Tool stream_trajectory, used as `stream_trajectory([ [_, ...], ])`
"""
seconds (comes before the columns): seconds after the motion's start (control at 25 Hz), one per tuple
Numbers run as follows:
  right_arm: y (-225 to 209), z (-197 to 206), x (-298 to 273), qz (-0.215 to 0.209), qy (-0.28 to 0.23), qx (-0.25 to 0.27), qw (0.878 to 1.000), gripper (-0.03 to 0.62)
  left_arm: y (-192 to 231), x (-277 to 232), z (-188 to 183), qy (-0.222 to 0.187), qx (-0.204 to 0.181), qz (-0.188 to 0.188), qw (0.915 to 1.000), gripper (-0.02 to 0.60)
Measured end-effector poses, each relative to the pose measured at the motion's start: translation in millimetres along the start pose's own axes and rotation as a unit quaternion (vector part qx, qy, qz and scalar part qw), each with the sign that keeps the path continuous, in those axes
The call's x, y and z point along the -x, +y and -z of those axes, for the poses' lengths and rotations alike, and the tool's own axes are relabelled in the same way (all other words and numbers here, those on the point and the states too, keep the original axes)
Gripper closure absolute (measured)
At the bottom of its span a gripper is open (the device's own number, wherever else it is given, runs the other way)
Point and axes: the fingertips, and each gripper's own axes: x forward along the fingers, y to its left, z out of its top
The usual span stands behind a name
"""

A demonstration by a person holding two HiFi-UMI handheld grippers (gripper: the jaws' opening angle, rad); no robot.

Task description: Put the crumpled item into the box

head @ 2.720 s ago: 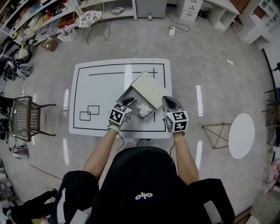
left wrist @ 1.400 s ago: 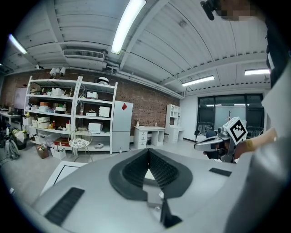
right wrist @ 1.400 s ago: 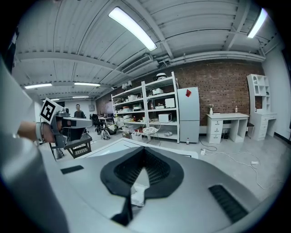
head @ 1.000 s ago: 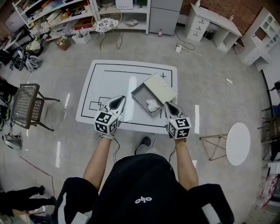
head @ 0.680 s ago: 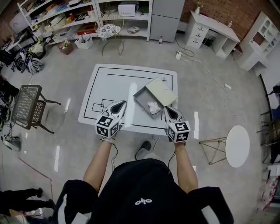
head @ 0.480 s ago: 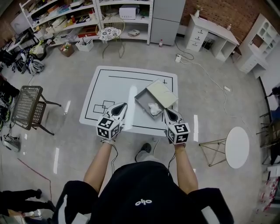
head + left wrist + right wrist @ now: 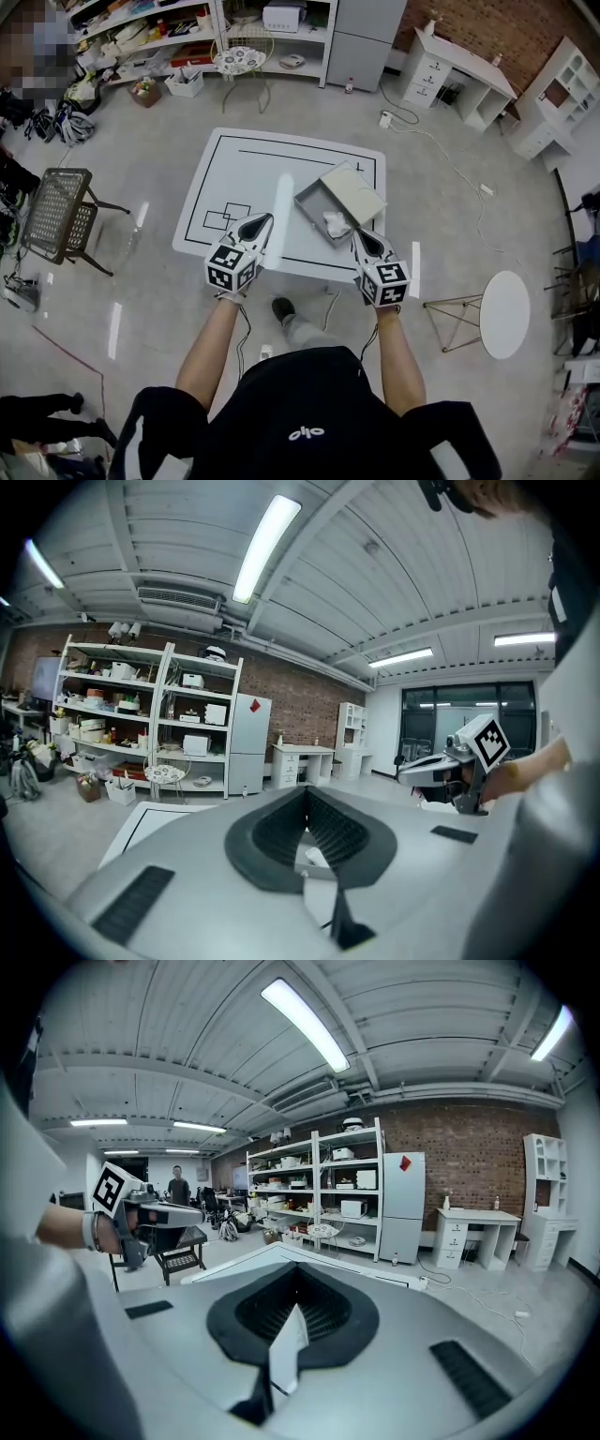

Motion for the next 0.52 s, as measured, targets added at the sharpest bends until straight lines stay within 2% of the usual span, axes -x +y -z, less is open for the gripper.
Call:
stream_trajectory([
  [0.52,-15.6,-11.5,-32.4,-0.001,-0.005,-0.001,1.0,0.585,24.8,-5.8,4.8,0.009,0.003,-0.016,0.9998,0.574],
])
